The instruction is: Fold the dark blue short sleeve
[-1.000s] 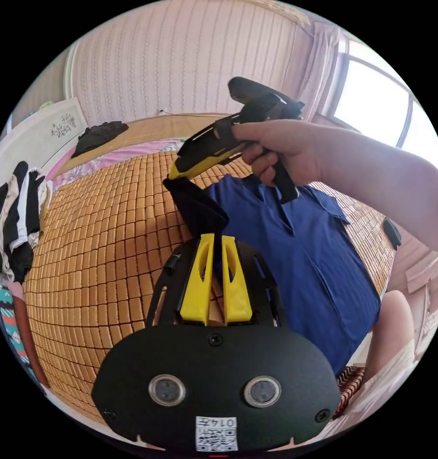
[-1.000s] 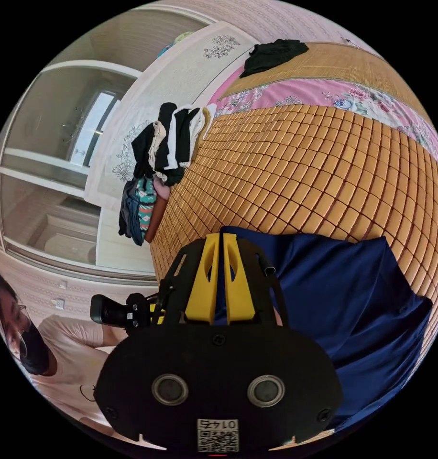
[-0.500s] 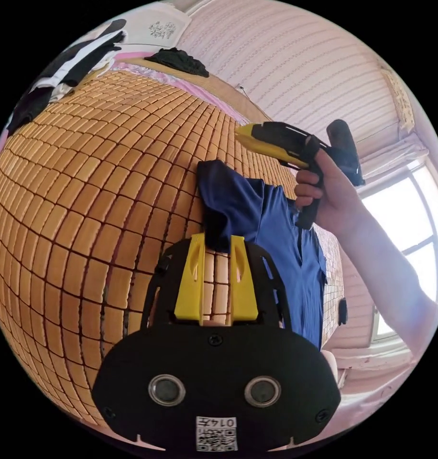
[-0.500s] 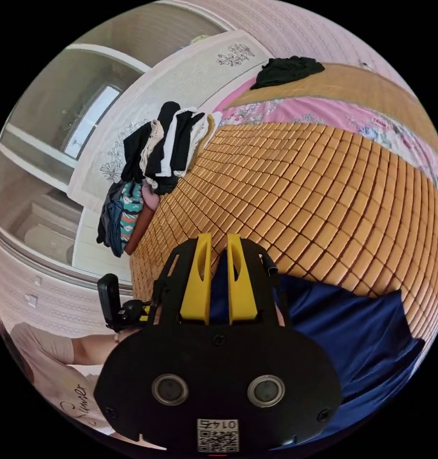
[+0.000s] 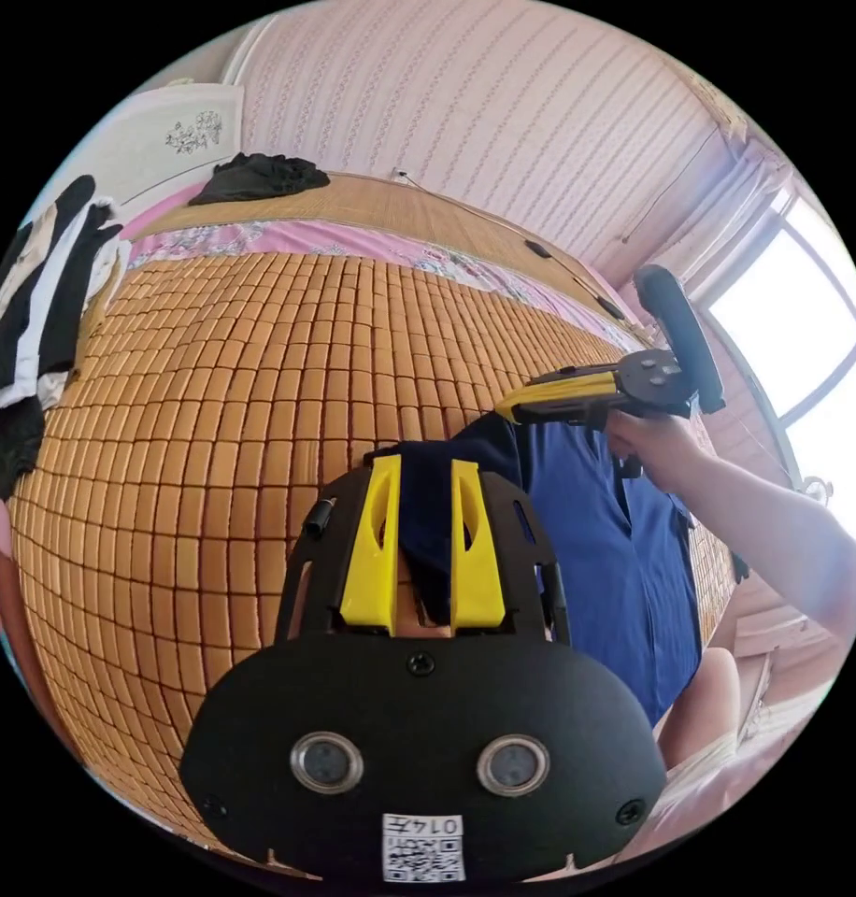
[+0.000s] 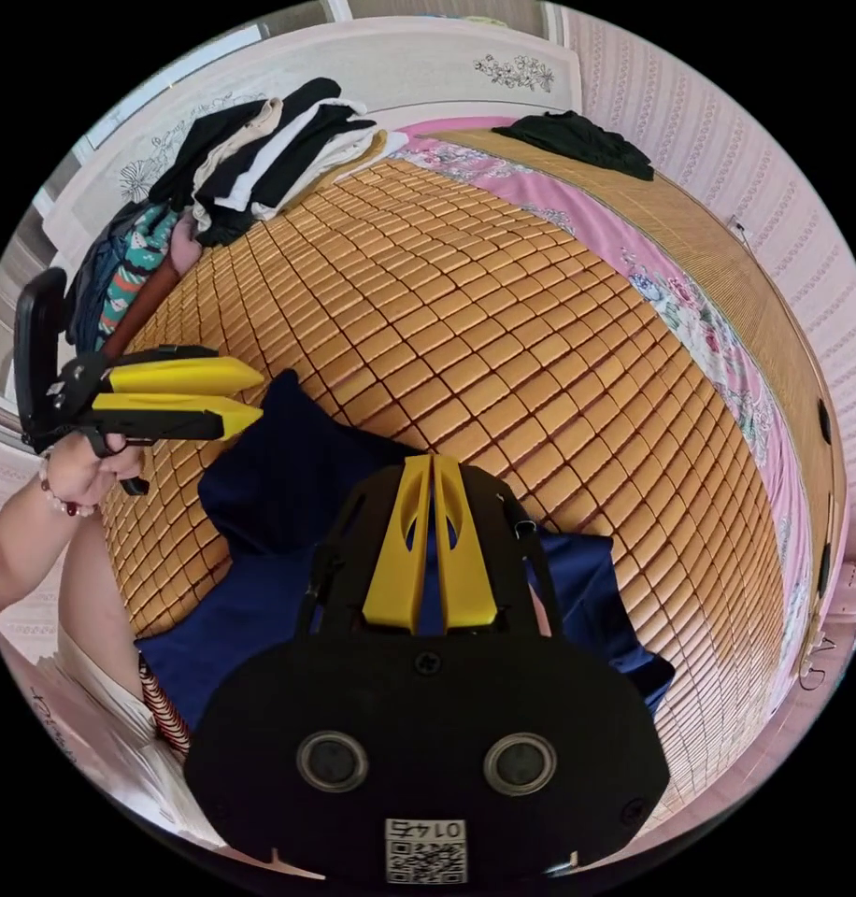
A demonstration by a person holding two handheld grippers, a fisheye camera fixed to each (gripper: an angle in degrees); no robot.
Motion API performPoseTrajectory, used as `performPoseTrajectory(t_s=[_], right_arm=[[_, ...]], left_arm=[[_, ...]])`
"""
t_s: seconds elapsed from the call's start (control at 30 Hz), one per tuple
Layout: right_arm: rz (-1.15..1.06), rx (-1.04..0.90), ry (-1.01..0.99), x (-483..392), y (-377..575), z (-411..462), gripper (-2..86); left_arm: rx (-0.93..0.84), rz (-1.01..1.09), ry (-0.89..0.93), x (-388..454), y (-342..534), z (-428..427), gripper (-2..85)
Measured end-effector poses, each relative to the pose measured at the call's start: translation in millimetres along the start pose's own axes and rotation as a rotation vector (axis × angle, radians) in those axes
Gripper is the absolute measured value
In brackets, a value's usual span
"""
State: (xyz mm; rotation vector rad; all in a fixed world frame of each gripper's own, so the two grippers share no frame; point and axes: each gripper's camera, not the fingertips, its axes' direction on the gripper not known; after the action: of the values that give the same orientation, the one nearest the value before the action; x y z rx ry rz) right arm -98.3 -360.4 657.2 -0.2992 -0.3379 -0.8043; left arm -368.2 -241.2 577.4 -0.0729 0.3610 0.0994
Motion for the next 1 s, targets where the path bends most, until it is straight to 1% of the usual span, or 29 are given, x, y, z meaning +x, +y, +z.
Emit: performPoseTrajectory(t_s=[0.1,0.17,0.23,0.4,0.43,0.5,0.57,0.6,0.67,0.73,0.8,0.83,0.93,0.97,1.0], right_arm=[[0.053,0.006,-0.007,3,3,-3,-0.5],[0.085,0.013,-0.018,8,6,-5,-0.5],[0.131,0.016,-0.009,12,10,-6,-0.5],[0.164,0.038,0.0,9,27,-15,-0.4],[0.159,0.059,0.0,9,30,-19,-0.4],[0.184,0.176,-0.003,16,54,-50,-0.4],[0.22,0.278,-0.025,30,84,-79,-0.4],[0.249,0.325,-0.037,43,108,-97,-0.4],[0.293,0.347,-0.031,62,147,-115,-0.4],[0.359,0.299,0.003,79,185,-123,-0.3],[0.427,0.191,-0.039,88,231,-128,-0.3],[0.435,0.181,-0.05,85,245,-131,-0.3],[0.447,0.123,-0.007,39,318,-149,-0.1],[0.459,0.077,0.025,17,349,-154,0.0],[0.484,0.026,0.055,-4,379,-158,0.1]], left_arm=[[-0.099,0.014,-0.019,0,-17,27,8.4],[-0.086,0.067,-0.129,5,-18,27,6.7],[-0.075,0.073,-0.167,1,-18,24,5.9],[-0.027,-0.035,-0.016,-18,-16,12,6.5],[0.012,-0.051,0.014,-19,-14,2,7.3],[0.062,-0.062,0.02,-20,-11,-15,8.1],[0.122,-0.033,0.007,-14,-5,-41,8.3],[0.127,-0.014,0.009,-10,-3,-46,8.3],[0.1,0.089,0.044,12,7,-54,8.0],[0.05,0.157,0.082,33,18,-47,7.7],[-0.007,0.193,0.104,50,28,-32,7.6],[-0.036,0.199,0.082,58,34,-20,7.6],[-0.131,0.18,0.001,62,43,12,7.3],[-0.093,0.185,-0.053,62,48,11,6.4],[-0.093,0.191,-0.081,62,49,11,5.6]])
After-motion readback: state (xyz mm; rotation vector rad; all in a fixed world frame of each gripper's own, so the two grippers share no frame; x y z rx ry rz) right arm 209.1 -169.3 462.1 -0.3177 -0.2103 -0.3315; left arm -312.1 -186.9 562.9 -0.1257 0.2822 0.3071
